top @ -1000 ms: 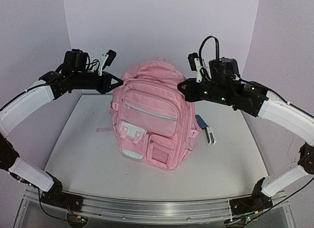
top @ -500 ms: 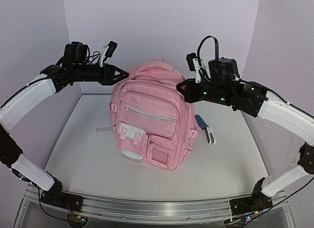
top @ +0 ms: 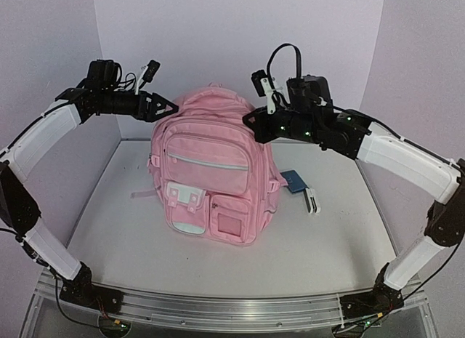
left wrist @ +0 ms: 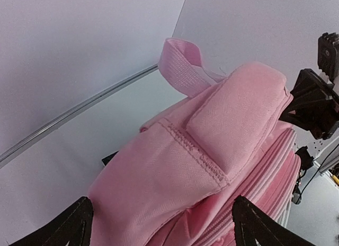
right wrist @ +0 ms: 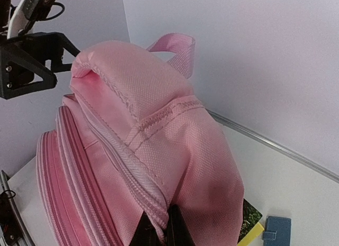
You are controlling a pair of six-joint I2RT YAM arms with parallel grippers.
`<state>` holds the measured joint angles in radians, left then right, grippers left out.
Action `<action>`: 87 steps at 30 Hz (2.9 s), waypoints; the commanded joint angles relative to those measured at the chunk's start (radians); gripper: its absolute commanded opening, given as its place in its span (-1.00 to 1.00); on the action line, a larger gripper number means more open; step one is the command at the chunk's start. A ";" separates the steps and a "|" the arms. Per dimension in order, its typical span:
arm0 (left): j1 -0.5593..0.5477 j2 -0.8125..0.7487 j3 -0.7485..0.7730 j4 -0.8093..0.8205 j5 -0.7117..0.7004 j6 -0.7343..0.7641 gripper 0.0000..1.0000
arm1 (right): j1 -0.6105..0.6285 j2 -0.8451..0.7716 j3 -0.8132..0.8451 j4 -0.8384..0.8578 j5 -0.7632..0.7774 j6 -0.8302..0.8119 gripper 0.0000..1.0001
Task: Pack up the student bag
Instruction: Unzip the student bag at the center of the board.
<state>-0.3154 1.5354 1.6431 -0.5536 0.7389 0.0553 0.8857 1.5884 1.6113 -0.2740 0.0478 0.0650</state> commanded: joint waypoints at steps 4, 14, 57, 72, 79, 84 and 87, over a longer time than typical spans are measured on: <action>0.000 0.051 0.053 -0.095 -0.041 0.184 0.84 | -0.058 0.073 0.073 0.169 -0.191 -0.079 -1.00; 0.001 -0.041 -0.062 0.010 -0.078 0.112 -0.69 | -0.150 0.145 0.124 0.213 -0.258 -0.134 -1.00; -0.001 -0.332 -0.139 0.009 0.164 -0.358 -1.00 | 0.414 0.064 -0.012 0.401 0.085 -0.782 0.61; -0.001 -0.331 -0.129 0.014 0.229 -0.397 -1.00 | 0.470 0.295 0.129 0.426 0.241 -1.039 0.45; -0.001 -0.340 -0.123 -0.011 0.226 -0.380 -0.99 | 0.475 0.385 0.190 0.455 0.367 -1.119 0.21; -0.001 -0.339 -0.115 -0.036 0.214 -0.362 -1.00 | 0.474 0.410 0.196 0.484 0.449 -1.177 0.11; -0.001 -0.339 -0.114 -0.046 0.212 -0.355 -1.00 | 0.474 0.433 0.217 0.506 0.495 -1.193 -0.01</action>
<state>-0.3176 1.2301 1.4396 -0.7014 0.8936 -0.3131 1.3537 1.9935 1.7649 0.1554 0.4416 -1.0801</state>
